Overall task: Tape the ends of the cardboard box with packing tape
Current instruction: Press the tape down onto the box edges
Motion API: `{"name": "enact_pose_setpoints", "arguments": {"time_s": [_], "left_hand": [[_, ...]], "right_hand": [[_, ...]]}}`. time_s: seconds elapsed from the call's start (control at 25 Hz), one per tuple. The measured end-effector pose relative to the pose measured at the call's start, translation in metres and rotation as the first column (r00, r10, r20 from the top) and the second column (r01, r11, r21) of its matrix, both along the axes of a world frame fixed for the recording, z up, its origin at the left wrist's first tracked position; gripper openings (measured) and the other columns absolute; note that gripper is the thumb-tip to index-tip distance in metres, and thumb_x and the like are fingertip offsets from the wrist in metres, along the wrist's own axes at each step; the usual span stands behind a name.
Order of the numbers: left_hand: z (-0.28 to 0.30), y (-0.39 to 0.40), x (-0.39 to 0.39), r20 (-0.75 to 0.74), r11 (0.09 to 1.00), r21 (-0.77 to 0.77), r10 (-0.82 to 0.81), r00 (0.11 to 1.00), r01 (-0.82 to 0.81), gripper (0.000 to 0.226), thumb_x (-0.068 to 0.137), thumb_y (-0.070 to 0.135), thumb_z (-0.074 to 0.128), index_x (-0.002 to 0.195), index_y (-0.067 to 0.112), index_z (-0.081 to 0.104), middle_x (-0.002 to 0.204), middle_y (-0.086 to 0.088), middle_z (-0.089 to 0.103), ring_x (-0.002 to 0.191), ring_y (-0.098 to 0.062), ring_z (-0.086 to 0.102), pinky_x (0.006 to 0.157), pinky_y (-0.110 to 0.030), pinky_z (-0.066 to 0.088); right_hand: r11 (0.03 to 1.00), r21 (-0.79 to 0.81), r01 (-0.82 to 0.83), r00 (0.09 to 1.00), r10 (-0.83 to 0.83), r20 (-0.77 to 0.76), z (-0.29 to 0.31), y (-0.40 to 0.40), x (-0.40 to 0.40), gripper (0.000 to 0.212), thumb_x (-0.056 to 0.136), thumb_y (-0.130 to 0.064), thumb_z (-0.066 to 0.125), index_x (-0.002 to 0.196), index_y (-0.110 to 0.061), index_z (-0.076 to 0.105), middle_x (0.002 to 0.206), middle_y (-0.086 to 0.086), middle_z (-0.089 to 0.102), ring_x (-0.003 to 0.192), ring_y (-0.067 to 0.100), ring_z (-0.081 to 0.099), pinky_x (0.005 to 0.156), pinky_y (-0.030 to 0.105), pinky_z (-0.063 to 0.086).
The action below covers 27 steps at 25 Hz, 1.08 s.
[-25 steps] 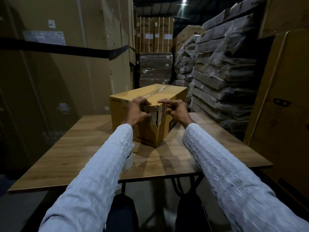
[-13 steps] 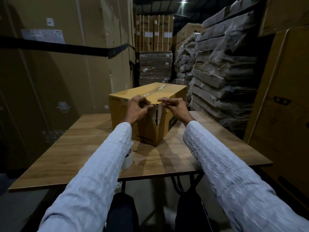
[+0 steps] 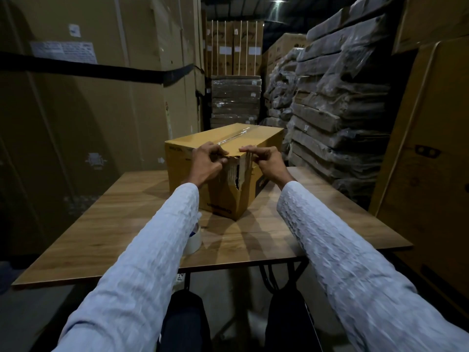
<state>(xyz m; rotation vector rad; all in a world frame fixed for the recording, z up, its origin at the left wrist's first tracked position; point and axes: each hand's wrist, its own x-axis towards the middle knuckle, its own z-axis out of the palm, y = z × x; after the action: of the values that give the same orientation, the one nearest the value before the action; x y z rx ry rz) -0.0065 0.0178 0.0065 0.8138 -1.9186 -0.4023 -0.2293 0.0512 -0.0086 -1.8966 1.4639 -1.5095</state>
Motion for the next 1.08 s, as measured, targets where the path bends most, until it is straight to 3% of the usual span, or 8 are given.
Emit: {"name": "enact_pose_setpoints", "arguments": {"time_s": [0.12, 0.28, 0.4, 0.56, 0.68, 0.84, 0.96, 1.08], "left_hand": [[0.000, -0.001, 0.006, 0.032, 1.000, 0.009, -0.004, 0.999, 0.004, 0.029, 0.087, -0.005, 0.068, 0.111, 0.010, 0.076, 0.111, 0.001, 0.061, 0.109, -0.013, 0.055, 0.097, -0.029, 0.053], [-0.004, -0.003, 0.007, 0.057, 0.997, -0.030, -0.064, 0.996, 0.066, 0.046, 0.069, 0.024, 0.093, 0.108, 0.011, 0.073, 0.109, -0.003, 0.062, 0.103, -0.016, 0.057, 0.084, -0.025, 0.051], [-0.007, -0.004, 0.000, 0.056, 0.998, -0.068, -0.005, 0.998, 0.008, 0.057, 0.058, 0.029, 0.098, 0.105, 0.011, 0.071, 0.106, -0.002, 0.062, 0.102, -0.019, 0.059, 0.085, -0.031, 0.053], [-0.007, -0.007, -0.001, 0.047, 0.998, -0.053, 0.028, 0.998, -0.026, 0.041, 0.070, 0.004, 0.089, 0.106, 0.012, 0.072, 0.112, -0.002, 0.063, 0.110, -0.018, 0.059, 0.097, -0.038, 0.056], [-0.010, -0.012, 0.002, 0.049, 0.999, -0.032, 0.011, 0.999, -0.010, 0.039, 0.078, -0.009, 0.074, 0.108, 0.016, 0.074, 0.111, 0.003, 0.062, 0.113, -0.017, 0.059, 0.102, -0.040, 0.054], [-0.009, -0.010, 0.001, -0.011, 1.000, -0.028, -0.006, 1.000, 0.006, 0.045, 0.074, -0.015, 0.055, 0.106, 0.008, 0.076, 0.104, 0.001, 0.061, 0.107, -0.019, 0.056, 0.098, -0.041, 0.054], [-0.009, -0.006, 0.000, 0.008, 1.000, -0.021, -0.006, 1.000, 0.006, 0.048, 0.074, -0.013, 0.052, 0.110, 0.008, 0.075, 0.109, -0.005, 0.063, 0.110, -0.024, 0.057, 0.098, -0.043, 0.055], [-0.012, -0.007, -0.001, 0.016, 1.000, -0.017, 0.002, 1.000, -0.002, 0.049, 0.075, -0.015, 0.052, 0.111, 0.009, 0.075, 0.112, -0.006, 0.064, 0.111, -0.023, 0.058, 0.098, -0.041, 0.056]], "right_hand": [[0.996, 0.060, -0.062, 0.998, 0.060, 0.037, 0.002, 0.011, 0.002, 0.048, 0.088, 0.002, 0.065, 0.125, -0.026, 0.073, 0.142, -0.003, 0.062, 0.147, 0.011, 0.036, 0.116, 0.033, 0.034], [0.994, 0.041, -0.098, 0.994, 0.100, -0.041, 0.005, 0.018, 0.001, 0.055, 0.077, -0.026, 0.088, 0.128, -0.028, 0.070, 0.143, -0.004, 0.061, 0.147, 0.009, 0.037, 0.117, 0.033, 0.036], [0.999, -0.024, -0.044, 0.998, 0.042, -0.048, 0.000, 0.011, 0.002, 0.052, 0.076, -0.015, 0.087, 0.125, -0.026, 0.072, 0.136, -0.006, 0.066, 0.142, 0.009, 0.046, 0.116, 0.045, 0.043], [0.999, 0.000, -0.037, 0.999, 0.037, 0.011, -0.005, 0.011, 0.008, 0.052, 0.088, 0.002, 0.071, 0.129, -0.030, 0.070, 0.143, -0.004, 0.061, 0.145, 0.015, 0.042, 0.114, 0.054, 0.044], [0.993, 0.004, 0.114, 0.993, -0.114, 0.025, -0.022, 0.028, 0.043, 0.063, 0.101, -0.015, 0.058, 0.155, -0.040, 0.036, 0.168, -0.002, 0.026, 0.156, 0.018, 0.017, 0.121, 0.043, 0.015], [0.984, -0.019, 0.179, 0.981, -0.177, 0.076, -0.070, 0.039, 0.113, 0.070, 0.106, -0.055, 0.032, 0.160, -0.041, -0.011, 0.169, -0.014, -0.017, 0.157, 0.011, -0.008, 0.126, 0.047, 0.003], [0.966, 0.012, 0.257, 0.958, -0.256, 0.130, -0.073, 0.026, 0.135, 0.078, 0.098, -0.070, 0.020, 0.158, -0.039, -0.020, 0.164, -0.016, -0.029, 0.154, 0.009, -0.020, 0.126, 0.047, -0.006], [0.948, 0.054, 0.315, 0.927, -0.319, 0.198, -0.063, 0.018, 0.135, 0.078, 0.099, -0.070, 0.020, 0.160, -0.036, -0.017, 0.168, -0.011, -0.021, 0.156, 0.014, -0.014, 0.127, 0.051, -0.002]]}}
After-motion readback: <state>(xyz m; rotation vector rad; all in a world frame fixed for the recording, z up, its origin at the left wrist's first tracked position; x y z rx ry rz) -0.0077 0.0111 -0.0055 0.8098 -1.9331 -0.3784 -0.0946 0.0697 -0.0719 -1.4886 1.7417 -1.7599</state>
